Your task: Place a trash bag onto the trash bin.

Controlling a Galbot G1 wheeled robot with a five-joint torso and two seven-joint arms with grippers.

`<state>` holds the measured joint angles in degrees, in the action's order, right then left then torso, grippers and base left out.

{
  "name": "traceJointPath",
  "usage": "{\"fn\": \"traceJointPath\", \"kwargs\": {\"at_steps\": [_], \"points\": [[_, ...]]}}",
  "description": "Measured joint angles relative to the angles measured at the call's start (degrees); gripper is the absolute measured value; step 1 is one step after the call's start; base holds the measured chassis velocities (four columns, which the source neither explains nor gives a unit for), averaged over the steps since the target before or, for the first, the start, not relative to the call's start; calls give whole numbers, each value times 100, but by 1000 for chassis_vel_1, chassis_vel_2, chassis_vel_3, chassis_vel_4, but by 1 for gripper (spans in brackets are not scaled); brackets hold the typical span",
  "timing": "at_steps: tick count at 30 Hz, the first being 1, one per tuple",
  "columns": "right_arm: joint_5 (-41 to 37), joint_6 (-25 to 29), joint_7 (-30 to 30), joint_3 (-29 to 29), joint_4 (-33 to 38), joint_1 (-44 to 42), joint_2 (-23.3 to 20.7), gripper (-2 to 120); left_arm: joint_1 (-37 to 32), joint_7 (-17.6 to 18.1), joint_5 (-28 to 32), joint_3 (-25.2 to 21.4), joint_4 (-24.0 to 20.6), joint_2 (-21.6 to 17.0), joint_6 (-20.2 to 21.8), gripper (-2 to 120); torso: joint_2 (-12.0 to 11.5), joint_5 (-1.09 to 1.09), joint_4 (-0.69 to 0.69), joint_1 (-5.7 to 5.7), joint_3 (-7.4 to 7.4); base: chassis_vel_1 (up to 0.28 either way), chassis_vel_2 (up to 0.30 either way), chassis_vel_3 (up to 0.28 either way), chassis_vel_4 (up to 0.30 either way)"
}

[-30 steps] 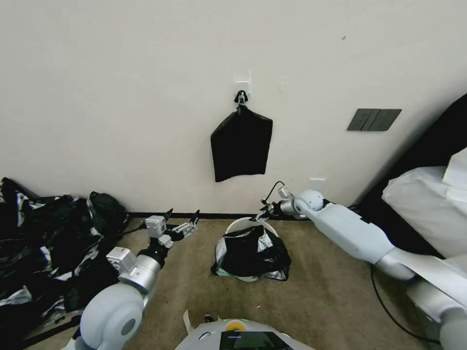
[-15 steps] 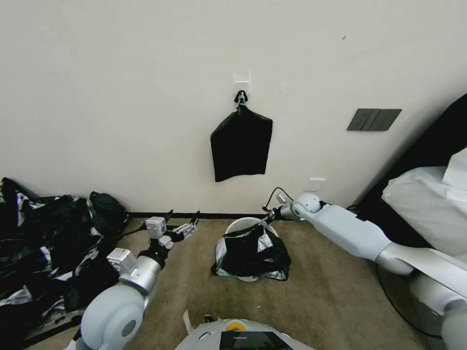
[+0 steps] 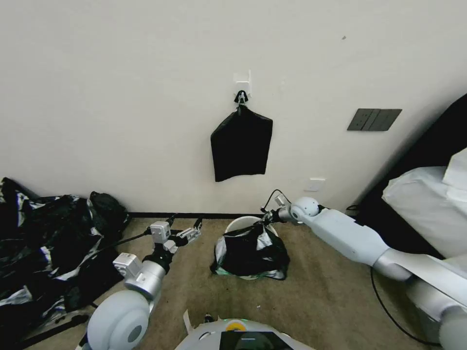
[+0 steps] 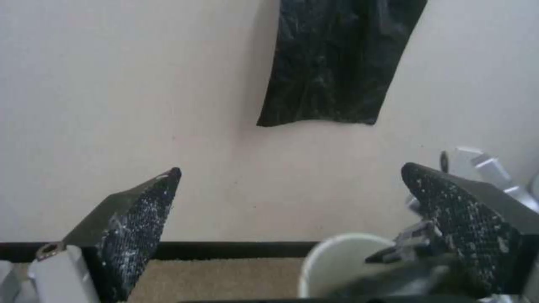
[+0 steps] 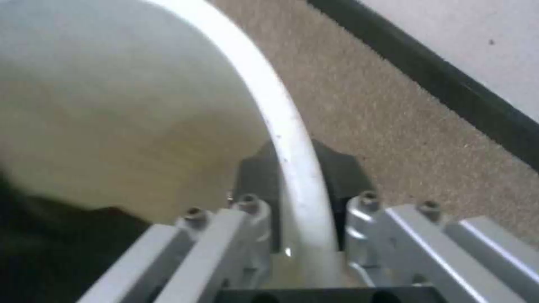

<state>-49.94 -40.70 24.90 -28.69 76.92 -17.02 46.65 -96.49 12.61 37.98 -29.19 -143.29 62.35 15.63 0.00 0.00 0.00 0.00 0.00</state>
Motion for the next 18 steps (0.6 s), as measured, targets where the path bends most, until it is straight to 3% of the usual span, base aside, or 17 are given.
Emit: {"fn": "traceJointPath", "kwargs": {"at_steps": [5,10,14,15,18], "points": [[-608,3,-384,436,156,-316,-191,4,-65,-20,-92,30,2,54,-39,100,0,1,0,0,0,0,0,0,0],[-1707,1,-1260,1055,525,-895,-475,4,-96,-25,-204,137,3,97,-65,100,0,0,-2,0,0,0,0,0,0],[-3199,2,-2957,1940,1109,-1716,-483,4,-73,-26,-270,238,5,106,-82,100,0,2,-3,0,0,0,0,0,0],[-3199,2,-2957,1940,1109,-1716,-483,4,-73,-26,-270,238,5,106,-82,100,0,2,-3,0,0,0,0,0,0],[-4347,15,-4679,2865,1809,-2426,-165,4,-60,-31,-404,322,5,118,-176,100,0,2,1,0,0,0,0,0,0]]}}
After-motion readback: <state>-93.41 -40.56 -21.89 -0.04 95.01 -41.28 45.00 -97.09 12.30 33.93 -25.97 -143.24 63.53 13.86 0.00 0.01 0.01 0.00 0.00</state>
